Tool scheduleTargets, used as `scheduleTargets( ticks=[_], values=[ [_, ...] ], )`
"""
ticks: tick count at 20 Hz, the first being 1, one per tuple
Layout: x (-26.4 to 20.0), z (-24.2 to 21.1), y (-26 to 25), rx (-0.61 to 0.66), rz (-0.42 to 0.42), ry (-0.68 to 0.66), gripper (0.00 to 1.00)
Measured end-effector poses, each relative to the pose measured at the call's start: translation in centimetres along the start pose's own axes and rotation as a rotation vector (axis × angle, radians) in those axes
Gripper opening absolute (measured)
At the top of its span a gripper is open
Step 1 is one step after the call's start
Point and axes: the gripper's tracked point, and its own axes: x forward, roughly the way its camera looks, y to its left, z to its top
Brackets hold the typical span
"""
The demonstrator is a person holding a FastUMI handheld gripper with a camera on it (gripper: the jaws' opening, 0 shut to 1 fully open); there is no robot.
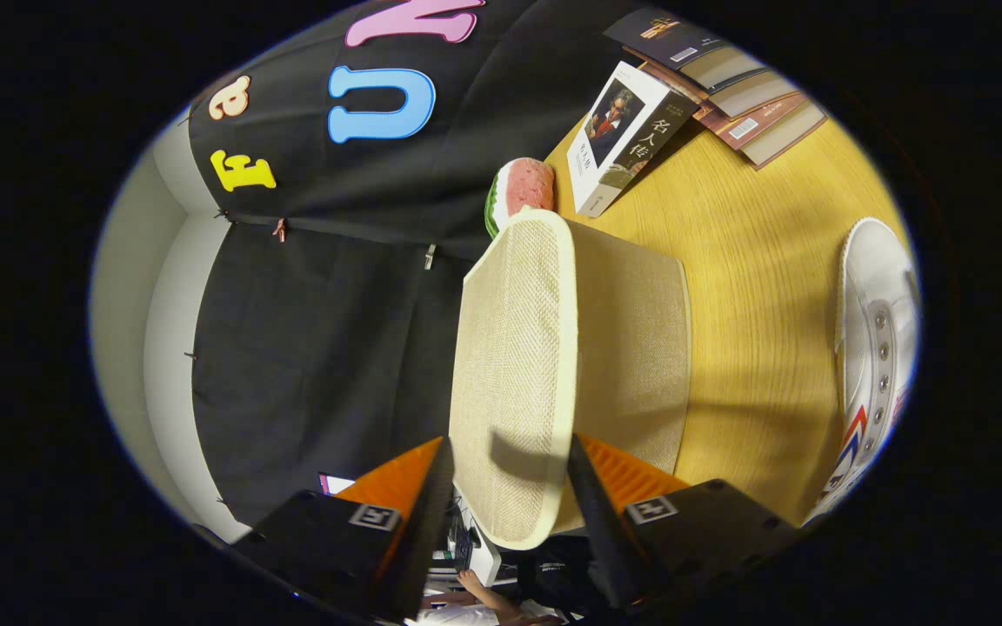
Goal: Open the storage box then place both shoes into the box .Put the left shoe in first, then the right shoe, with the right side of both shoes facing outward in a uniform manner.
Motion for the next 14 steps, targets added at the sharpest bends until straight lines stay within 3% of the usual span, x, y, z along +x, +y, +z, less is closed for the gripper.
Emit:
scheduleTargets(
  ticks=[4, 6, 14],
  values=[
    [-1.4, 1.6, 1.5, 0.061, 0.036, -0.063, 0.23],
    [-1.7, 2.0, 2.2, 0.049, 0.032, -0.095, 0.06],
    [0.3, 1.2, 12.7, -0.177, 0.101, -0.052, 0.07]
  ],
)
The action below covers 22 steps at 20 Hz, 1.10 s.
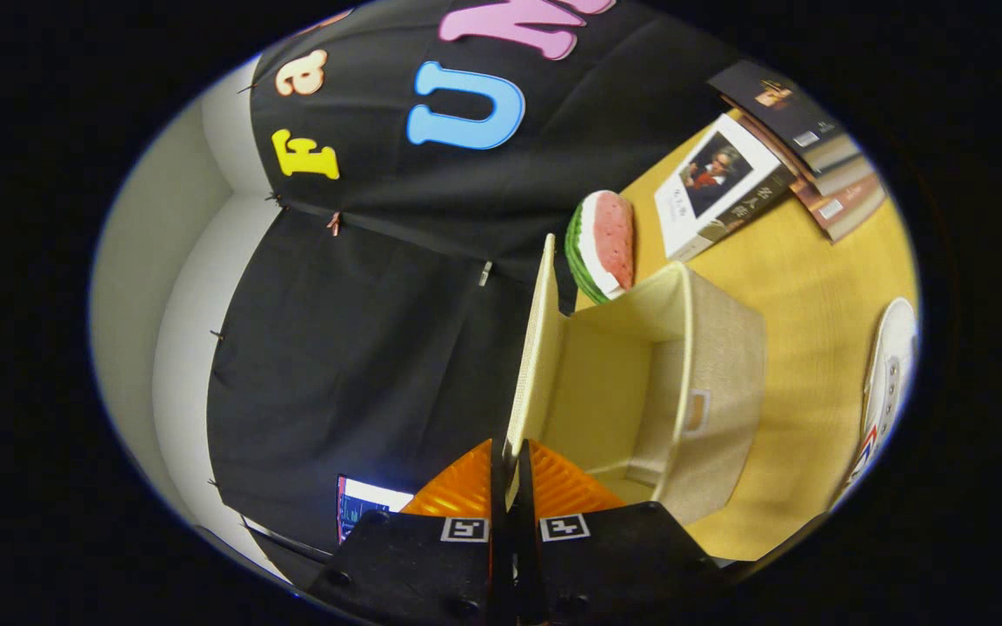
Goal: Open the storage box then place both shoes into the box .Put the left shoe in first, then the right shoe, with the right side of both shoes facing outward in a uniform manner.
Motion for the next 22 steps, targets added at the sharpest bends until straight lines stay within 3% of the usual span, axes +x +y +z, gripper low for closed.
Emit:
scheduleTargets(
  ticks=[6, 13, 17, 19, 22],
  values=[
    [6.2, -0.4, 5.8, -0.147, 0.022, 0.065, 0.1],
    [13.8, -2.2, 8.8, -0.154, 0.013, 0.125, 0.11],
    [16.9, -3.6, 9.4, -0.173, 0.008, 0.162, 0.21],
    [17.5, -4.0, 10.0, -0.166, 0.011, 0.161, 0.4],
    [17.0, -4.5, 9.5, -0.18, -0.009, 0.177, 0.95]
  ],
)
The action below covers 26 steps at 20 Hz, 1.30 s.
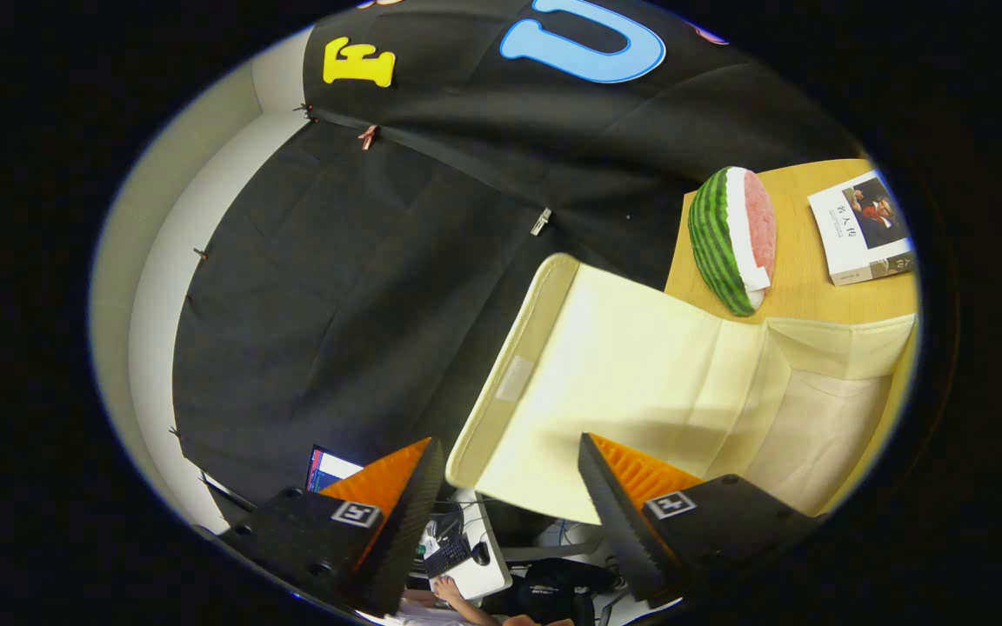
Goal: Open the storage box then place both shoes into the box .Put the left shoe in first, then the right shoe, with the right side of both shoes facing outward in a uniform manner.
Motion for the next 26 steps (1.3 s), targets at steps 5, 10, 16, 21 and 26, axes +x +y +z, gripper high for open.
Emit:
scheduleTargets(
  ticks=[5, 10, 16, 21, 26],
  values=[
    [-4.4, 1.1, -0.5, -0.149, -0.08, -0.101, 0.96],
    [-12.9, 3.1, -0.5, -0.43, -0.221, -0.25, 0.96],
    [-25.5, 3.7, -4.9, -0.587, -0.459, -0.412, 0.96],
    [-33.7, 1.4, -11.9, -0.577, -0.652, -0.404, 0.97],
    [-39.1, -3.4, -20.5, -0.512, -0.831, -0.332, 0.96]
  ],
)
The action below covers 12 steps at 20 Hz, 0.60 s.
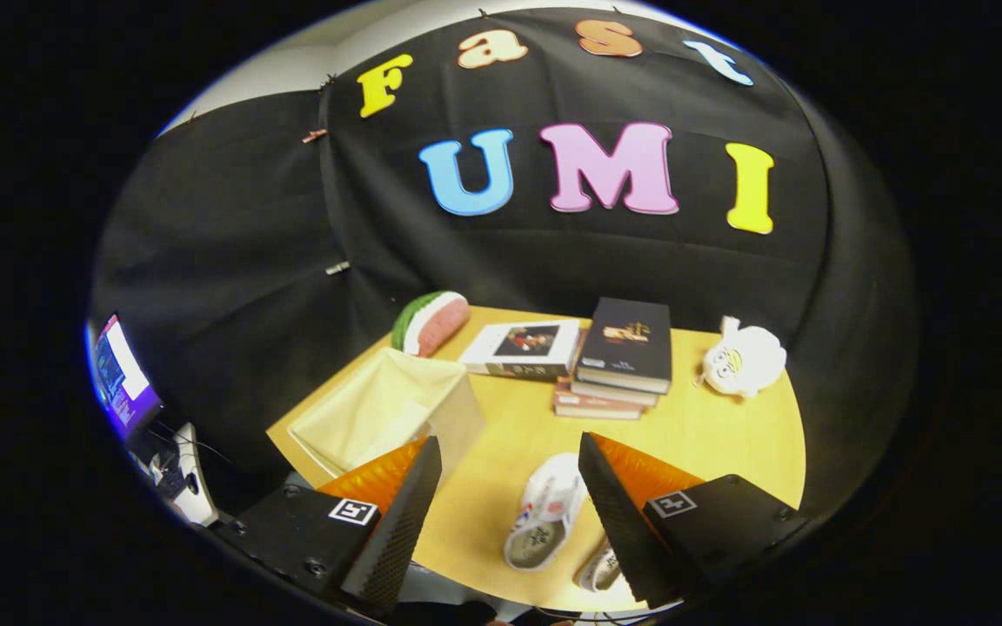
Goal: Open the storage box then place both shoes into the box .Put the left shoe in first, then the right shoe, with the right side of both shoes facing outward in a uniform manner.
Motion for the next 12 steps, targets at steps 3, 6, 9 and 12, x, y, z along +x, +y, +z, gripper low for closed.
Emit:
scheduleTargets(
  ticks=[3, 6, 9, 12],
  values=[
    [0.6, -5.7, -2.7, -0.011, -0.047, 0.089, 0.96],
    [1.6, -11.1, -4.3, -0.059, -0.063, 0.195, 0.96],
    [3.3, -14.1, -4.4, -0.102, -0.046, 0.266, 0.94],
    [5.5, -16.5, -5.7, -0.164, -0.085, 0.323, 0.92]
  ],
)
